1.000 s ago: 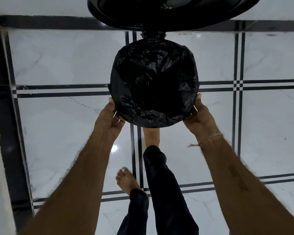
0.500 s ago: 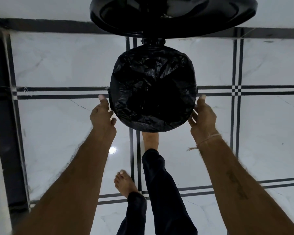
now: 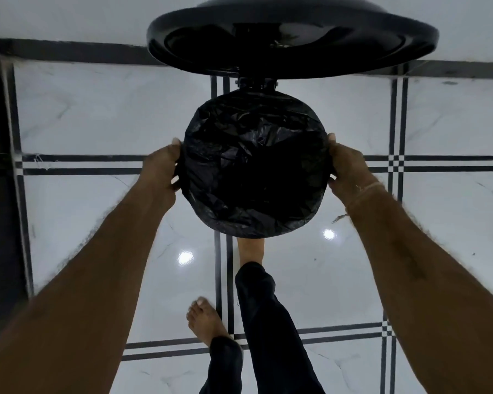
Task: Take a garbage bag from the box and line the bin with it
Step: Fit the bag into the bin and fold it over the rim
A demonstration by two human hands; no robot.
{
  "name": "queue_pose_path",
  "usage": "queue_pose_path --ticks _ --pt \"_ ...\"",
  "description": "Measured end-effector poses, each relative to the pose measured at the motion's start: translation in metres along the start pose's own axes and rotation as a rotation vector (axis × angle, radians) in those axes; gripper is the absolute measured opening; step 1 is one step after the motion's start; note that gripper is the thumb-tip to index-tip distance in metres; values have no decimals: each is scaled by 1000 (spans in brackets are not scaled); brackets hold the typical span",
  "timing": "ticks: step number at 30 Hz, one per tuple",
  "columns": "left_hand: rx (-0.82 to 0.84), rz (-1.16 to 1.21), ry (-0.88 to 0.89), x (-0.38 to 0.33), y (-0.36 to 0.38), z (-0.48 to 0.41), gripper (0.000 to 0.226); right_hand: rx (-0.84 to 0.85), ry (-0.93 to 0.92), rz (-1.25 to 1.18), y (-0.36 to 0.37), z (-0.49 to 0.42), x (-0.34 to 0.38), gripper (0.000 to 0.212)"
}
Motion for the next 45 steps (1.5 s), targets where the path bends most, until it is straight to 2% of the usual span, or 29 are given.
queue_pose_path --ticks 3,7,9,15,18,21,22,25,27,32,36,40,45 --pt "51 -77 46 -26 12 3 56 115 -95 -26 9 -5 19 47" --pt "127 -106 -24 -51 23 -7 34 291 -154 80 22 -15 49 29" --pt "152 -146 -64 -55 22 -16 31 330 -147 142 23 -20 52 29" --pt "208 -142 -39 -58 19 -34 34 266 -214 128 29 -38 50 31" --pt "223 -156 -17 -59 20 -38 28 228 -167 129 36 -39 46 33" --pt "238 -159 4 -63 23 -35 30 327 -122 12 36 -35 44 59" --pt "240 -167 6 -65 26 -33 30 366 -129 -10 35 -35 43 61" --pt "211 -178 5 -70 32 -30 19 321 -188 39 36 -37 50 34" --pt "191 -155 -7 -71 36 -30 15 302 -195 91 39 -41 54 24" --pt "235 -185 -69 -79 39 -34 20 372 -143 170 46 -57 58 29" --pt "258 -303 -130 -76 38 -37 33 361 30 207 51 -64 49 24" --pt "156 -206 -24 -63 27 -33 30 334 96 146 33 -55 35 40" --pt "328 -143 -37 -17 -14 -24 35 368 137 14 -2 -31 18 34"
Point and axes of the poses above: each hand's wrist, its own z-axis away from the middle knuckle, its own y-axis out of the palm, x = y × z, the point moved 3 cm from there along -z, towards the middle knuckle, and after that the axes turned 15 degrees about -y, right-handed, at the moved point
